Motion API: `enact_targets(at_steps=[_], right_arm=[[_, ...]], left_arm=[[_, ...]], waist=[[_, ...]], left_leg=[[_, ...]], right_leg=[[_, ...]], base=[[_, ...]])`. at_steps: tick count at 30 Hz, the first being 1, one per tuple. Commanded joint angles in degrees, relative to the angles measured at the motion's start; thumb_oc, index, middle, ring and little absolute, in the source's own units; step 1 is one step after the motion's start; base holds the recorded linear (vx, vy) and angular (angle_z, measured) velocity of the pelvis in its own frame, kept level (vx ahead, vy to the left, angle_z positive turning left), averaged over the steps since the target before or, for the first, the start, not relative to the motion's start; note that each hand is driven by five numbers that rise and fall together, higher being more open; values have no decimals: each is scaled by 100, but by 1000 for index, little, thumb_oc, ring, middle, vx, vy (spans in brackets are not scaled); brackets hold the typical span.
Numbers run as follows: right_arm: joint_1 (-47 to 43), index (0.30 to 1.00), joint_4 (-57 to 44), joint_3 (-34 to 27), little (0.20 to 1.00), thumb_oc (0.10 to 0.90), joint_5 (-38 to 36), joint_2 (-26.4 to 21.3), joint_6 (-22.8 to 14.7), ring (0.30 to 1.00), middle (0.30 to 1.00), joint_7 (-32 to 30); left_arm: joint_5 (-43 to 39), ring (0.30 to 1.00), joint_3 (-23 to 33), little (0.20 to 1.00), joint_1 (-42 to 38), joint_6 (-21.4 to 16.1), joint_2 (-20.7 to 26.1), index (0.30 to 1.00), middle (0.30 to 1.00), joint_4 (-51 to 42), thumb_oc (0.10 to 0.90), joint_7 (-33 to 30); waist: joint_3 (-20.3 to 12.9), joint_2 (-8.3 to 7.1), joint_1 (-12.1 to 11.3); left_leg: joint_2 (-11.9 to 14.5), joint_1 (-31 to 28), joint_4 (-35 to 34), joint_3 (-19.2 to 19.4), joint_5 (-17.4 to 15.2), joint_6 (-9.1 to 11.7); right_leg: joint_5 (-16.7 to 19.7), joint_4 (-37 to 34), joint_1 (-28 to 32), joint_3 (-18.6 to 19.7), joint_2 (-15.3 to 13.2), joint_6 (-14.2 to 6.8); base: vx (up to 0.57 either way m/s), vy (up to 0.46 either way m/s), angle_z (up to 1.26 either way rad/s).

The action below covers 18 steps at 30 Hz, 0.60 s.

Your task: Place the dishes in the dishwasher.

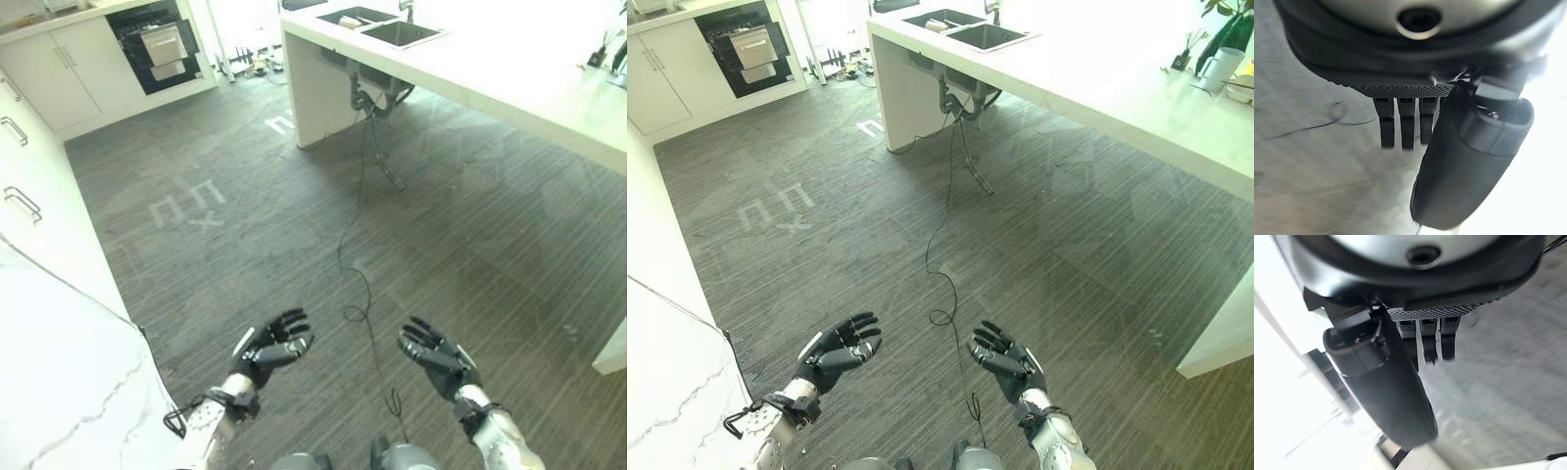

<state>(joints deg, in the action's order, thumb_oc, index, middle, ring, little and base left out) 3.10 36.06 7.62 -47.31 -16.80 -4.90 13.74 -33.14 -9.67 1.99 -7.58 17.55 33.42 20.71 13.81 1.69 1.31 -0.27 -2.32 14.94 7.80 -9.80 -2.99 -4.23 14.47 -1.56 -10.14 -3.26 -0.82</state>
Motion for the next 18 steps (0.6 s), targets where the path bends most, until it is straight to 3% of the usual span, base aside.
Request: enact_targets(at_steps=[1, 5, 11, 16, 18], right_arm=[[-71, 900, 93, -49, 900, 800, -57, -71, -250, 900, 900, -45], [-42, 900, 863, -24, 900, 800, 126, -39, -319, 900, 900, 91], [-14, 900, 1186, -125, 900, 800, 249, -69, -459, 900, 900, 227], [-83, 900, 1497, 88, 900, 800, 1217, -171, -822, 900, 900, 325], [-126, 900, 1573, 141, 900, 800, 1420, -238, -1074, 900, 900, 39]], left_arm=[[388, 900, -219, 900, -61, 42, 86, 900, 900, 227, 800, 222], [331, 900, -262, 900, 256, -213, -268, 900, 900, 1101, 800, 297], [-343, 900, 3, 900, 324, -180, -424, 900, 900, 1378, 800, 393], [-408, 900, 63, 900, 191, -146, -517, 900, 900, 1628, 800, 532], [-253, 900, -5, 900, 182, -117, -530, 900, 900, 1660, 800, 479]], waist=[[-324, -45, -5], [-235, -52, 0], [-178, -73, -18], [-180, -69, -40], [-223, -46, -37]], left_leg=[[63, 303, 225, -57, -282, 161], [122, 337, 225, -6, -315, 176], [164, 437, 225, -9, -305, 198], [200, 456, 225, -12, -290, 256], [217, 441, 225, -11, -302, 289]], right_leg=[[-629, 272, 101, -110, -204, -308], [-677, 272, 60, -85, -172, -303], [-686, 272, -38, -102, -160, -290], [-722, 272, -45, -172, -166, -272], [-748, 272, -33, -210, -181, -284]], base=[[17, -31, 0], [18, -39, -1], [-38, -43, -1], [-32, -54, 1], [0, 0, 0]])
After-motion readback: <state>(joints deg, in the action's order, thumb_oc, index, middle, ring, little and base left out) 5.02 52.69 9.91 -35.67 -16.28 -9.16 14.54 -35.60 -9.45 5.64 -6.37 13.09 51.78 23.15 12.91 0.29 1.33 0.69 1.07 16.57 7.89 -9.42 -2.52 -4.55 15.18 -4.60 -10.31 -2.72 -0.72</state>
